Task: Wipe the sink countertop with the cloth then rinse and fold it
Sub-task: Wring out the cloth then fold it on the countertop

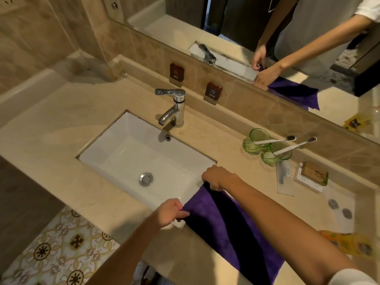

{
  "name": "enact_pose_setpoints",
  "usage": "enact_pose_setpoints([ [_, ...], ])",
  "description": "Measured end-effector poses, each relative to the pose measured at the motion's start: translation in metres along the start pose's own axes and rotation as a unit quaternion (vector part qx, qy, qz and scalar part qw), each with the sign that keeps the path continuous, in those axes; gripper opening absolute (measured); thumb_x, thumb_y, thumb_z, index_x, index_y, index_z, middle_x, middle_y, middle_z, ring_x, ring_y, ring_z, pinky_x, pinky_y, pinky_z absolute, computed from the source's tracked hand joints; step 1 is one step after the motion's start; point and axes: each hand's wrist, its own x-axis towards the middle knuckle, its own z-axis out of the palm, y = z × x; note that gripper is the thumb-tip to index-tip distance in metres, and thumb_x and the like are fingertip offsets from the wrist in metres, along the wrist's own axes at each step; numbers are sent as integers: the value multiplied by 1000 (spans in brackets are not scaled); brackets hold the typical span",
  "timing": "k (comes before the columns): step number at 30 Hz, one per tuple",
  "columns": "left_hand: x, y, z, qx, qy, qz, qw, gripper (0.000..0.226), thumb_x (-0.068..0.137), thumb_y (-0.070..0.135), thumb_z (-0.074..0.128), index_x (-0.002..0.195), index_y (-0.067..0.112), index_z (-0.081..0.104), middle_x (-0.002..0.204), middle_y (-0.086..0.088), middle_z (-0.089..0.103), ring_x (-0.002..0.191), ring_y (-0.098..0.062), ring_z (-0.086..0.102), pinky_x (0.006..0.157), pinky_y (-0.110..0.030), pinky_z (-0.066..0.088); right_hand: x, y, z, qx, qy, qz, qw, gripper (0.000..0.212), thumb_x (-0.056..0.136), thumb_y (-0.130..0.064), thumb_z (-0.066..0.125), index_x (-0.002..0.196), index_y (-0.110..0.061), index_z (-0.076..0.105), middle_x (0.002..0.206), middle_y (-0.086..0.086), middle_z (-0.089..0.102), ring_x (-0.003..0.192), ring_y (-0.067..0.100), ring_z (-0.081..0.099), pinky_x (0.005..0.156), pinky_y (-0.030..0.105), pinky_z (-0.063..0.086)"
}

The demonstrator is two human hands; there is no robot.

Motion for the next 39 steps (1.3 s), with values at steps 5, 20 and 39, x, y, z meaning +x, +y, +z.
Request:
enact_pose_setpoints([
  [5, -8, 2, 3, -35, 36, 1, 999, 27, 92, 23, 78, 82, 17, 54, 71, 2, 59, 79, -18, 65, 65, -23, 45, -6, -1, 7, -32, 32, -8, 999, 33, 95, -4, 54, 128, -6, 56, 133, 16, 50, 123, 32, 44, 78, 37, 38],
  [20, -44, 9, -21, -129, 108, 54, 984, 26, 85, 1, 78, 78, 13, 56, 59, 5, 55, 62, -16, 55, 69, -31, 48, -51, -16, -48, -45, 160, -45, 985, 29, 92, -7, 56, 116, -19, 66, 112, 8, 67, 113, 27, 53, 75, 33, 32],
  [39, -91, 80, 123, 202, 21, 272, 941, 18, 86, 5, 61, 85, 20, 51, 72, 10, 52, 66, -9, 47, 60, -27, 36, -212, 52, 102, -96, 312, 63, 943, 19, 71, -17, 82, 85, -21, 70, 87, -2, 63, 87, 22, 56, 71, 35, 42],
])
